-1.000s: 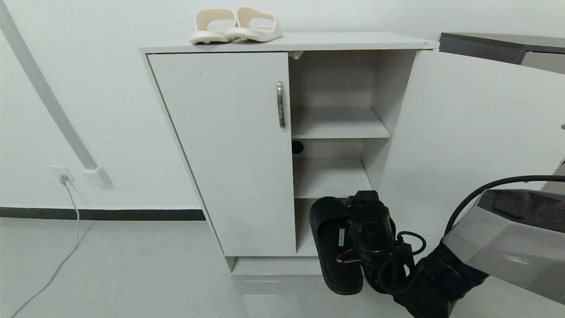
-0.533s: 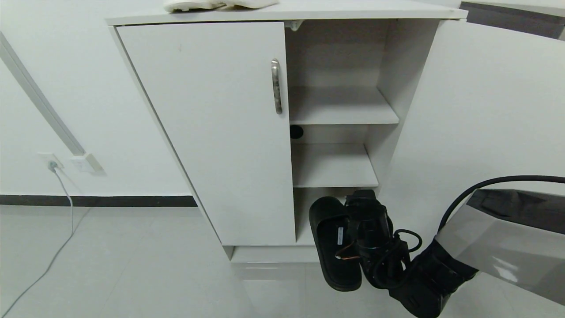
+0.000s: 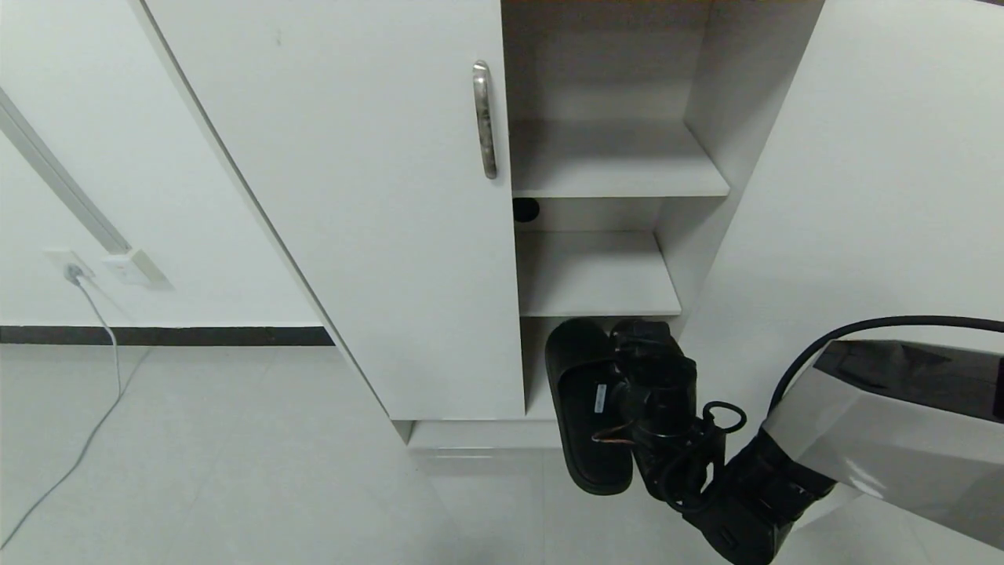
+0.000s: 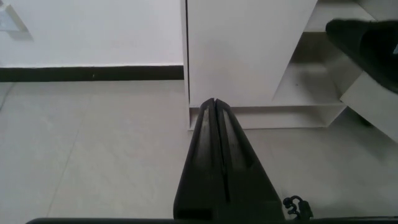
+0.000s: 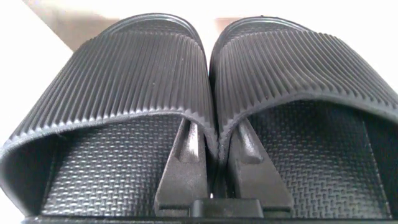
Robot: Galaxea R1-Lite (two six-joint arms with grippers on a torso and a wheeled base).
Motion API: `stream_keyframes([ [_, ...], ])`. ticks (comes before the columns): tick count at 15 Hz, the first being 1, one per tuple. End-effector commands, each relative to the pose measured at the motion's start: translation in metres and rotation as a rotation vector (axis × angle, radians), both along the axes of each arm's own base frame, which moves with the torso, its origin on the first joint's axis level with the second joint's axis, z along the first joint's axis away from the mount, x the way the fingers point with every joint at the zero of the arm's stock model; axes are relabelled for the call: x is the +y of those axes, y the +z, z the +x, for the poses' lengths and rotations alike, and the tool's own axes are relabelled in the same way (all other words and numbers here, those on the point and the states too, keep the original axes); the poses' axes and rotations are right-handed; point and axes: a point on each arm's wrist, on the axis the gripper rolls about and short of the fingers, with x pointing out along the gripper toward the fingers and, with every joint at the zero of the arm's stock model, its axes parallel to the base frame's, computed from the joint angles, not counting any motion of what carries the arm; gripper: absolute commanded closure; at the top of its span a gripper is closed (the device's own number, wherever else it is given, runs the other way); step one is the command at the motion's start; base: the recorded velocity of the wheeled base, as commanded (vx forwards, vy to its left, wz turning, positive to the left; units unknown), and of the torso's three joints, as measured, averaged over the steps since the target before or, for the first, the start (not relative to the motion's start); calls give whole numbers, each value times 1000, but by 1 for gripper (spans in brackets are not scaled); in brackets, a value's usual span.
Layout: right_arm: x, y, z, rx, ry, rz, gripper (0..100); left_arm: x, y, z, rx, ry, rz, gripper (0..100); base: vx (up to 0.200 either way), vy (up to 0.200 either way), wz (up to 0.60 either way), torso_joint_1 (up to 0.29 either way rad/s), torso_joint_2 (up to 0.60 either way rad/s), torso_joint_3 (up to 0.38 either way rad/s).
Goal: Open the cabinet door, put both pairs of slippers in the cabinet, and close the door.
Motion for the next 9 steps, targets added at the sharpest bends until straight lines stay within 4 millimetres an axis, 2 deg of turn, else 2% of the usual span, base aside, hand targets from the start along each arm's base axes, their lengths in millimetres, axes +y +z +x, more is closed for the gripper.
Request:
stream_keyframes([
  [1,-4,1,-3,-45,-5,-30,100,0,0,0,1,1,0,100,0,0,0,0,0,0],
  [9,-6,-7,0,-35,-13,-50,100,0,0,0,1,-1,0,100,0,0,0,0,0,0],
])
